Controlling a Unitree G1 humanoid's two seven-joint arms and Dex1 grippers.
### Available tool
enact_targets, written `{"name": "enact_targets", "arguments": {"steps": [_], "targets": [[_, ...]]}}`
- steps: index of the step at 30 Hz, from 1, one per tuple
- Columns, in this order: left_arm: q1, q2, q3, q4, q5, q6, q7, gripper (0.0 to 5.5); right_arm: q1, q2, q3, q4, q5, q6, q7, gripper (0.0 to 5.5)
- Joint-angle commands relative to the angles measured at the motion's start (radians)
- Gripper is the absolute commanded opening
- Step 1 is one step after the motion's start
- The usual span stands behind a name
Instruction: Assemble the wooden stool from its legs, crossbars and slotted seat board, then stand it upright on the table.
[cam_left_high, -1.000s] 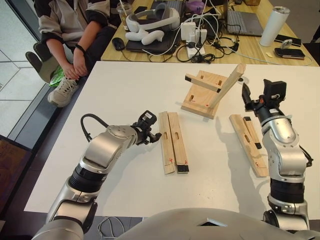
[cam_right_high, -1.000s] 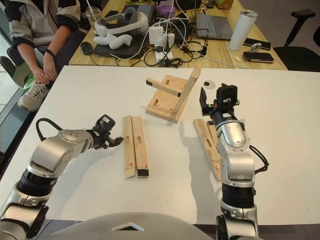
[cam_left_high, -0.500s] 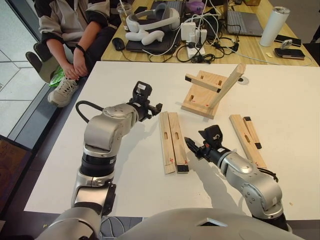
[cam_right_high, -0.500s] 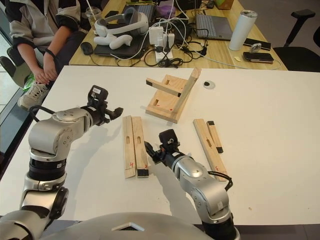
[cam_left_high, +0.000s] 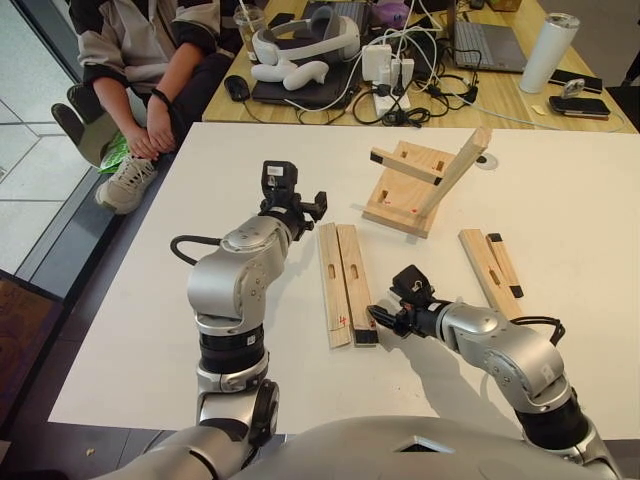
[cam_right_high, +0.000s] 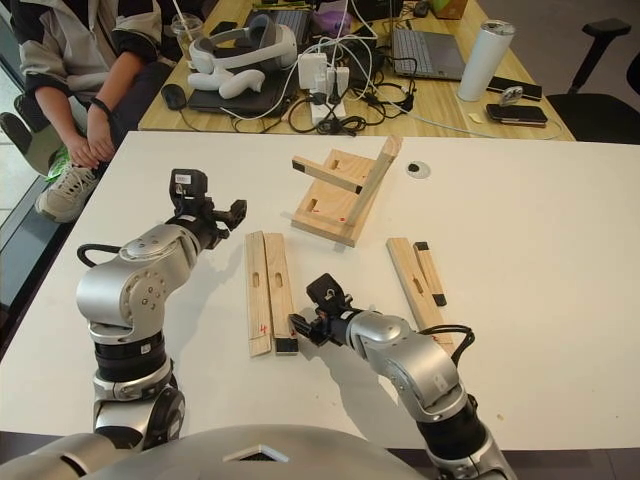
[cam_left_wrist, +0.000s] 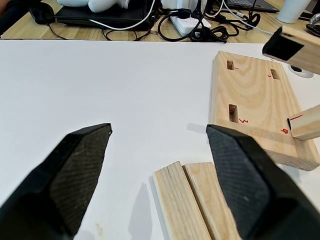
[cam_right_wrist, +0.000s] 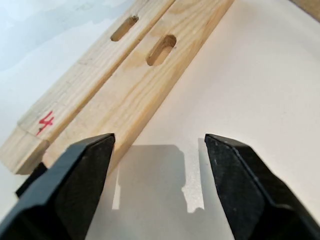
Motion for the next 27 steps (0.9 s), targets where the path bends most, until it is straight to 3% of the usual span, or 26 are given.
{"name": "enact_targets", "arguments": {"steps": [1,5,12,23,27], "targets": [[0.021,-0.019,0.003,-0.01,0.016,-0.026,0.021,3.52,-0.034,-0.105,0.026,0.065,-0.066,-0.034,0.026,3.32],[0.032,-0.029,0.0,-0.009,0.024,-0.045,0.025,3.52,-0.091,-0.106,-0.01,0.11,-0.119,-0.116,0.013,3.32],[0.022,-0.036,-0.009,0.009,0.032,-0.071,0.019,3.52,-0.113,0.1,-0.059,0.101,-0.069,-0.103,-0.034,3.32],[0.028,-0.055,-0.024,0.001,0.034,-0.068,0.028,3.52,-0.151,0.134,-0.014,0.277,-0.092,-0.096,0.0,3.32],[0.043,-0.065,-0.024,-0.005,0.041,-0.071,0.037,3.52,-0.2,0.055,0.041,0.295,-0.169,-0.157,0.02,3.32]]}}
